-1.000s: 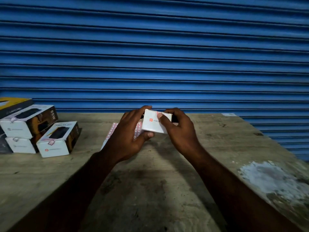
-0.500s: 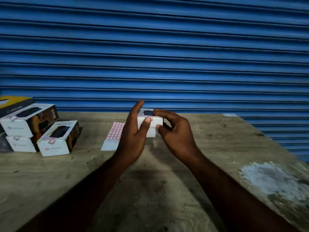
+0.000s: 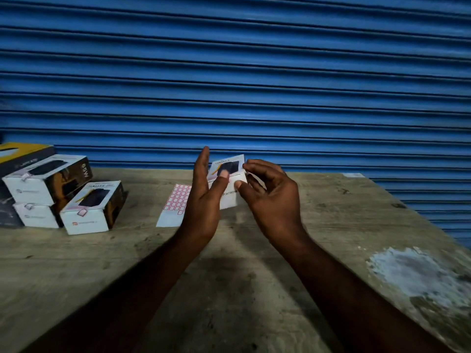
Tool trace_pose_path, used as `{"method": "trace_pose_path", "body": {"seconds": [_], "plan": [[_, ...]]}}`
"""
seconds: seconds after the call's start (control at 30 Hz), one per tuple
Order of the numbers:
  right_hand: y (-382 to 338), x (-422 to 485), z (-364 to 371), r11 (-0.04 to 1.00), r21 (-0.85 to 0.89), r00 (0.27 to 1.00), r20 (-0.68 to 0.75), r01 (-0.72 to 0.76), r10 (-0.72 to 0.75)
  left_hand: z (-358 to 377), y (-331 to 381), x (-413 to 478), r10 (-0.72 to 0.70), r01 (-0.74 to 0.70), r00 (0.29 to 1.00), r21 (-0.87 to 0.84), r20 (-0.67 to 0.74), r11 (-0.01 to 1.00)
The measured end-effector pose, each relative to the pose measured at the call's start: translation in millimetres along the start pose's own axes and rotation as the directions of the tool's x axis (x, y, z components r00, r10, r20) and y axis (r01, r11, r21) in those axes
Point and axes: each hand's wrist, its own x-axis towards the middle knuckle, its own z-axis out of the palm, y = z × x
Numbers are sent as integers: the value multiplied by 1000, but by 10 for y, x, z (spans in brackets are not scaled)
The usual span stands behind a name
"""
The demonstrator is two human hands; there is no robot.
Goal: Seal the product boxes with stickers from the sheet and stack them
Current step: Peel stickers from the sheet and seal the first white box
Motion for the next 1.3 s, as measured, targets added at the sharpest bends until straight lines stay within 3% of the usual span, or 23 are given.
{"method": "trace_pose_path", "body": {"seconds": [0.13, 0.27, 0.47, 0.6, 0.7, 0.77, 0.83, 0.93, 1.03, 1.2, 1.3], "plan": [[8, -12, -11, 1000, 2, 1000, 22, 2, -2, -44, -30, 41, 15, -15, 1000, 33, 0, 999], [49, -1, -5, 1000, 25, 999, 49, 17, -18, -54, 13, 51, 13, -7, 999, -126, 46, 992], [31, -25, 68, 979, 174, 993, 69, -104, 93, -43, 67, 24, 127, -121, 991, -113, 46, 986], [102, -27, 48, 983, 82, 982, -85, -163, 170, -24, 90, -20, 235, -234, 967, -30, 100, 972], [142, 4, -14, 976, 78, 961, -172, -204, 215, -10, 69, -48, 241, -245, 963, 18, 118, 969], [150, 13, -45, 984, -27, 964, -205, -176, 167, -21, 42, -32, 221, -223, 970, 13, 104, 975], [123, 6, -43, 982, -172, 984, -173, -83, 53, -36, 42, 7, 183, -181, 980, -27, 75, 983], [68, -47, -17, 893, -416, 985, 84, 170, -148, -72, 71, 65, 113, -109, 993, -102, 35, 989], [47, -79, -14, 738, -603, 943, 301, 303, -141, -91, 66, 69, 67, -64, 998, -116, 21, 991], [110, -33, -100, 711, -631, 950, 234, 310, -206, -108, 6, 98, 66, -66, 998, -96, 1, 993], [95, -11, -100, 845, -522, 994, 64, 112, -92, -173, -38, 151, 48, -52, 996, -59, -80, 997]]}}
